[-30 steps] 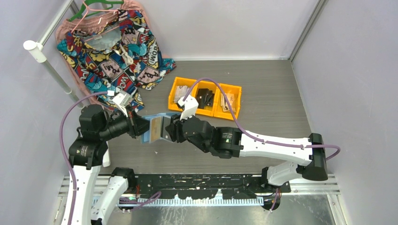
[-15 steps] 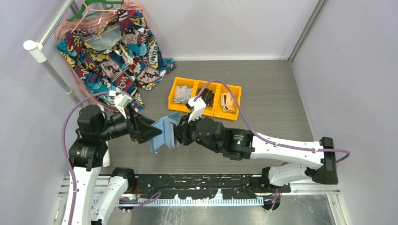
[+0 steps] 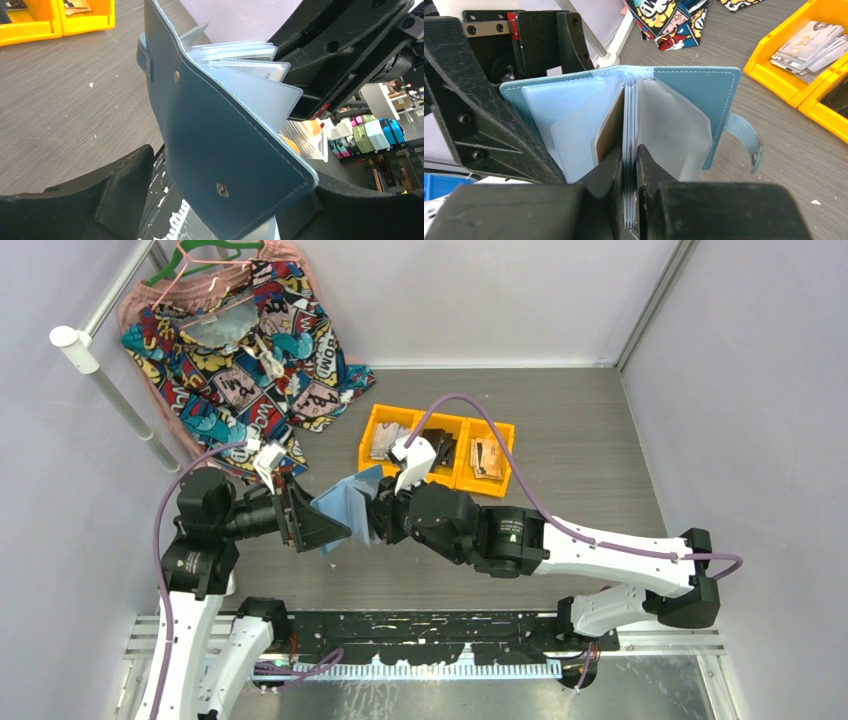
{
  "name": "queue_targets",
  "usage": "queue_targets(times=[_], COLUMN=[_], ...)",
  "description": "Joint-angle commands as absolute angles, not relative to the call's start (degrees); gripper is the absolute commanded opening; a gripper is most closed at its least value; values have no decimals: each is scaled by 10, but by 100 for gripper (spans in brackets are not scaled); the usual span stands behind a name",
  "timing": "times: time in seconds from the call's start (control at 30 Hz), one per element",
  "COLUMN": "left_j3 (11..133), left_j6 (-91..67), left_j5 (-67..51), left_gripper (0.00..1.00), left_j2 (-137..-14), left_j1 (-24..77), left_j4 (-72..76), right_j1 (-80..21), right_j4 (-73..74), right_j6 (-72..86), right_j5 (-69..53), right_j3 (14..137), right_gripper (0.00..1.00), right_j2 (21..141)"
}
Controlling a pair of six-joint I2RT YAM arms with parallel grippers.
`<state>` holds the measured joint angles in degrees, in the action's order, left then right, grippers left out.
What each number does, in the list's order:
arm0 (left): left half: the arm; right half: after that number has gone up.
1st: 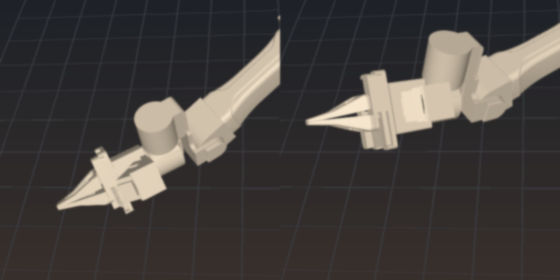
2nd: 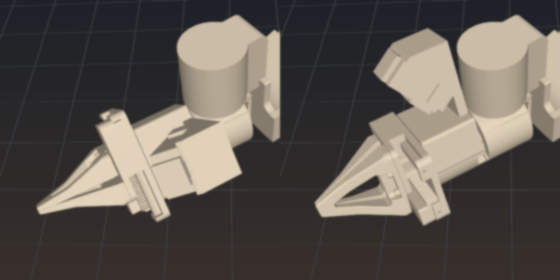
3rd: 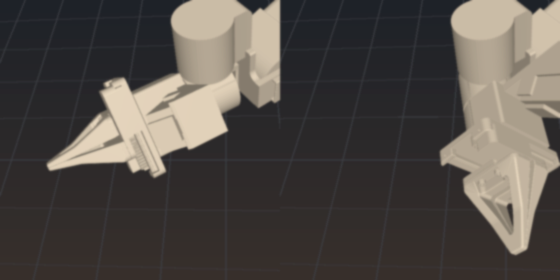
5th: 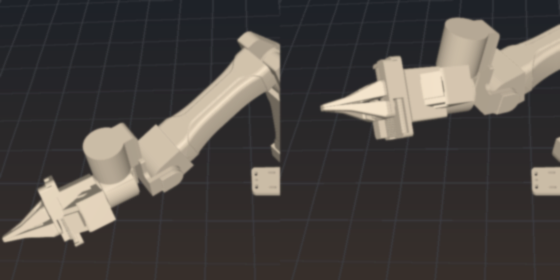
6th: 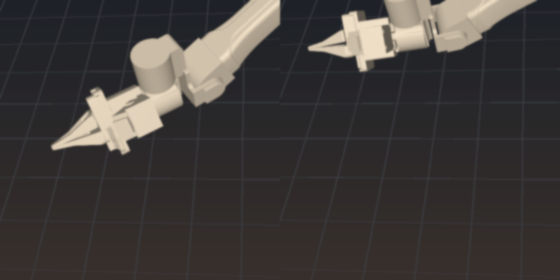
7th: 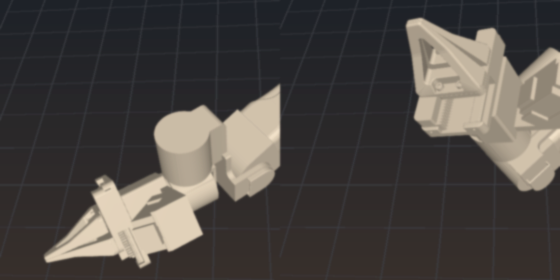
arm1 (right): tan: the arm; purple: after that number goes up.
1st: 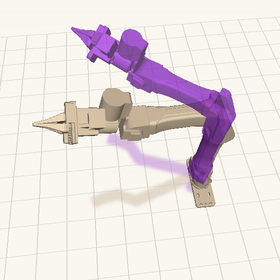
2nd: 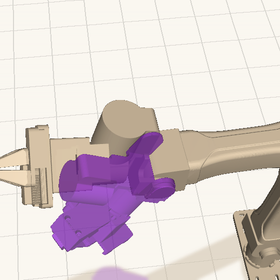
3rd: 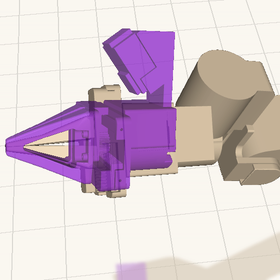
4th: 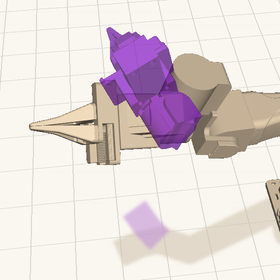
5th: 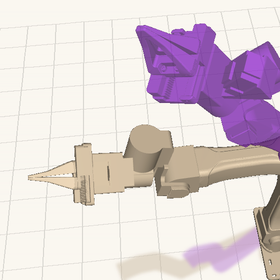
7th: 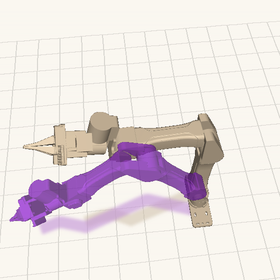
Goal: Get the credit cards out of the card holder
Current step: Remove the credit card from the card holder.
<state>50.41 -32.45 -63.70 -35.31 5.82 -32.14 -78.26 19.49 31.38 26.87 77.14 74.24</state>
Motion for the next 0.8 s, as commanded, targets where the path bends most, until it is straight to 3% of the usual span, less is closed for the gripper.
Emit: queue_targets(times=[0.0, 0.27, 0.77], left_j3=[512, 465, 464], left_j6=[-350, -362, -343], left_j5=[-671, -651, -688], left_gripper=[82, 83, 75], left_j2=[-337, -325, -313], left_j1=[56, 57, 58], left_j4=[-279, -239, -229], right_j1=[-796, -853, -871], right_j4=[211, 348, 355], right_j6=[290, 262, 255], right_j5=[349, 519, 529], right_j3=[824, 968, 987], right_gripper=[1, 1, 1], right_j2=[741, 836, 846])
